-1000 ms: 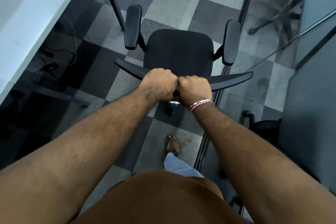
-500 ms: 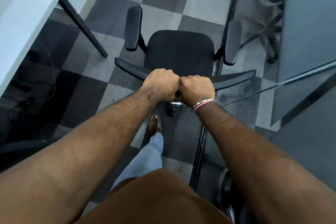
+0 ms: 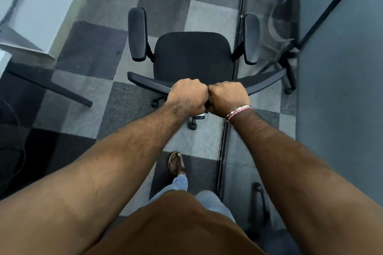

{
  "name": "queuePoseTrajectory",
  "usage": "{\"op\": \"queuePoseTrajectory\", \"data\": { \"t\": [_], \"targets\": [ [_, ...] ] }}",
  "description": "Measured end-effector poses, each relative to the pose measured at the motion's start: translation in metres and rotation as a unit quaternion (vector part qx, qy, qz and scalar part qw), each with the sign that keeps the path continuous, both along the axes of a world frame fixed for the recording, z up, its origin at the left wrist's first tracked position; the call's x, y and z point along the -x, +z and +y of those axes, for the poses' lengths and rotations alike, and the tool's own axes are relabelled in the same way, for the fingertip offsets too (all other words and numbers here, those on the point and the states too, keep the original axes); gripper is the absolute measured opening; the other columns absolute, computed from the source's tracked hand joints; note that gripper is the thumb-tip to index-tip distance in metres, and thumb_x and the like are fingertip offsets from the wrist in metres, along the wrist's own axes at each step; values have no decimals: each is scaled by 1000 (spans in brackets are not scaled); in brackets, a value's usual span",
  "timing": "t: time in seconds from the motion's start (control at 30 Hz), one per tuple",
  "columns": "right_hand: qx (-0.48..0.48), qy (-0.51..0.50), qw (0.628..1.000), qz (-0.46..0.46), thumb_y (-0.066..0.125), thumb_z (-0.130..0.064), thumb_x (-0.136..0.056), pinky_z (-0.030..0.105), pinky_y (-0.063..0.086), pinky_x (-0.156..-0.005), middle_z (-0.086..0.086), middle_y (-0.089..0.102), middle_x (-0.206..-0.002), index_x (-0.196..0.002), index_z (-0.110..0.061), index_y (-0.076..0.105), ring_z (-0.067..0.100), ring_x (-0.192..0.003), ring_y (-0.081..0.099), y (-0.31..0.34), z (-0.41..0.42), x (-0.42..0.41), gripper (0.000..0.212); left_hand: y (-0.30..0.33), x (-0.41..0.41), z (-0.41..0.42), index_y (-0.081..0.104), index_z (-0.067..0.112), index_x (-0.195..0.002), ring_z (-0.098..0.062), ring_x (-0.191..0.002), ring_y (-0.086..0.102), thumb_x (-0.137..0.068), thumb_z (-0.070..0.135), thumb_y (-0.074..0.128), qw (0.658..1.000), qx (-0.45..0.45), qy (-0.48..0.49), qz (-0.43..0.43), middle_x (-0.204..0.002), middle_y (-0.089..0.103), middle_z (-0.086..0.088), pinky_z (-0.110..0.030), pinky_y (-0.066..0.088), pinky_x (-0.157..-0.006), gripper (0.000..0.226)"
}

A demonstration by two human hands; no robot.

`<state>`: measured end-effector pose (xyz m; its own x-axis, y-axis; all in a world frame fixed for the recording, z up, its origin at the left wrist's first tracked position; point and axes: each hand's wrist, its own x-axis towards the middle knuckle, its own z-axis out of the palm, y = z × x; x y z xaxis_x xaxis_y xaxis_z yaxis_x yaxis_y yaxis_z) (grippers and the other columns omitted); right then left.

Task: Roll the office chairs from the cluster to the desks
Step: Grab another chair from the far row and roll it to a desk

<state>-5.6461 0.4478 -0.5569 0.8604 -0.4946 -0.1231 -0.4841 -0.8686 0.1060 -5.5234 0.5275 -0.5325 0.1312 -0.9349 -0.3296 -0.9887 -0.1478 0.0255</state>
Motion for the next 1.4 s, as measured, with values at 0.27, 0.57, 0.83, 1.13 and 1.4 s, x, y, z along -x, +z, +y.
{"op": "queuePoseTrajectory", "data": {
  "t": [0.27, 0.57, 0.83, 1.13, 1.4],
  "targets": [
    [6, -38, 999, -9, 66, -46, -74, 25, 33, -50, -4, 65, -68, -71, -23, 62, 23, -61, 64, 0, -132, -70, 24, 9, -79, -144, 62, 24, -77, -15, -54, 51, -91, 56, 60, 996, -23, -80, -20, -62, 51, 8, -33, 52, -59, 34],
    [-21, -19, 1000, -7, 64, -44, -80, 30, 35, -57, 0, 70, -83, -83, -21, 67, 27, -76, 67, 5, -315, -177, 23, 3, -179, -327, 61, 25, -77, -22, -60, 53, -86, 49, 63, 999, -30, -23, -38, -63, 48, 7, -34, 46, -59, 26],
    [-42, 5, 999, 22, 58, -39, -87, 32, 37, -57, 0, 70, -86, -85, -22, 67, 27, -79, 68, 10, -472, -275, 19, 6, -269, -480, 59, 26, -80, -21, -63, 52, -87, 43, 63, 999, -32, 12, -32, -73, 60, 4, -33, 46, -60, 19],
    [-19, 22, 999, 16, 56, -46, -87, 31, 36, -57, -1, 71, -84, -87, -23, 68, 26, -77, 68, 11, -653, -392, 26, 1, -387, -654, 66, 24, -76, -19, -57, 52, -86, 52, 65, 999, 2, 33, -8, -61, 48, 8, -32, 45, -58, 30],
    [-35, 30, 999, 20, 60, -50, -85, 30, 37, -56, 0, 70, -81, -84, -21, 67, 26, -73, 66, 12, -803, -494, 29, 2, -489, -801, 67, 24, -80, -21, -61, 55, -88, 50, 64, 999, -7, 46, 11, -63, 49, 8, -34, 53, -62, 27]
  ]
}}
